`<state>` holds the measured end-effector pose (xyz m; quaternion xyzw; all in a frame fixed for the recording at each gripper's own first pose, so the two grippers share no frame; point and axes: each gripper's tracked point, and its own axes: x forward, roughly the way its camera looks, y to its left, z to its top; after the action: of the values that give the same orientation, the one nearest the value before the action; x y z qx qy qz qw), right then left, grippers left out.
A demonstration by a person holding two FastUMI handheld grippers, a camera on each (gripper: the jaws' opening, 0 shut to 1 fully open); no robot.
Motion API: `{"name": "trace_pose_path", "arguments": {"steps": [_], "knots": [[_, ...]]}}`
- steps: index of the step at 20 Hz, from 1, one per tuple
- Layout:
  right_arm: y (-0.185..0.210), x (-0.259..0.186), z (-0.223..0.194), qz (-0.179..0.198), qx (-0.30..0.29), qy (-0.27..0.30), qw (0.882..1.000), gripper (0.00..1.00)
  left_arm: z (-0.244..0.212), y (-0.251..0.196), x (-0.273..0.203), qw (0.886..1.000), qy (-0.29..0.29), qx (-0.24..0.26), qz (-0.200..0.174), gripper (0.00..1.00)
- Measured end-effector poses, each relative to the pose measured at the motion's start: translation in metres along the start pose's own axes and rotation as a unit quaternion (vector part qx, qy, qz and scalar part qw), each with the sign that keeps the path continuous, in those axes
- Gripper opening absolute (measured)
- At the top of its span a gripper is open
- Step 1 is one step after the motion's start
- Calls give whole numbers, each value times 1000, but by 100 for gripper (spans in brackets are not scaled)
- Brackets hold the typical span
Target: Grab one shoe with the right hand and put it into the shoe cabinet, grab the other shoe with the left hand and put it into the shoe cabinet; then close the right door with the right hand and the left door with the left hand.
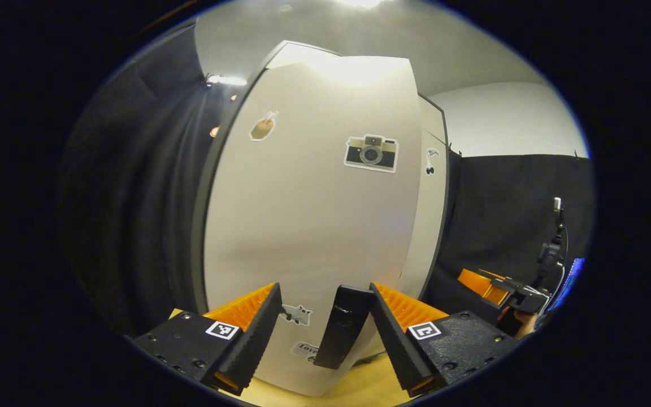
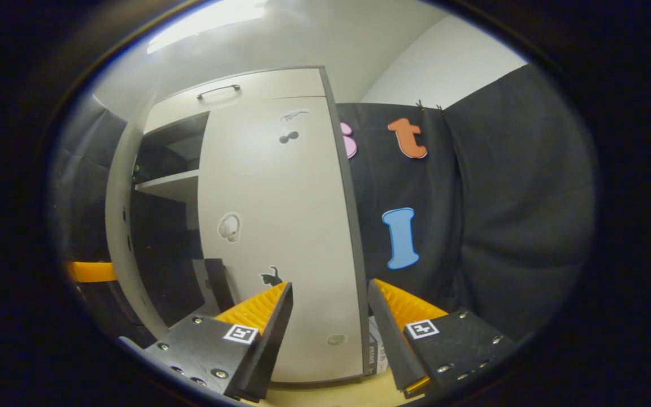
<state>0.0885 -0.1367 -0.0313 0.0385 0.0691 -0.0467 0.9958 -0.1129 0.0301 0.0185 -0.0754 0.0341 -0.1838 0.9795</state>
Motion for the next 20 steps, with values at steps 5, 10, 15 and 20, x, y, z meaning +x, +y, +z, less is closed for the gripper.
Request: {"name": "trace_pose_path", "arguments": {"steps": [5,10,15,20], "knots": [[-36,4,3,-26,-1,-1,1000,80,-6,-14,39,1000,2,3,4,86],[-51,14,2,-36,2,-2,999,80,-11,-12,57,999,5,19,29,92],[-44,24,-1,-25,1,0,1000,80,-13,-8,76,998,6,35,48,92],[-38,29,-4,-17,-9,0,1000,80,-14,-6,90,997,4,47,67,93]]}}
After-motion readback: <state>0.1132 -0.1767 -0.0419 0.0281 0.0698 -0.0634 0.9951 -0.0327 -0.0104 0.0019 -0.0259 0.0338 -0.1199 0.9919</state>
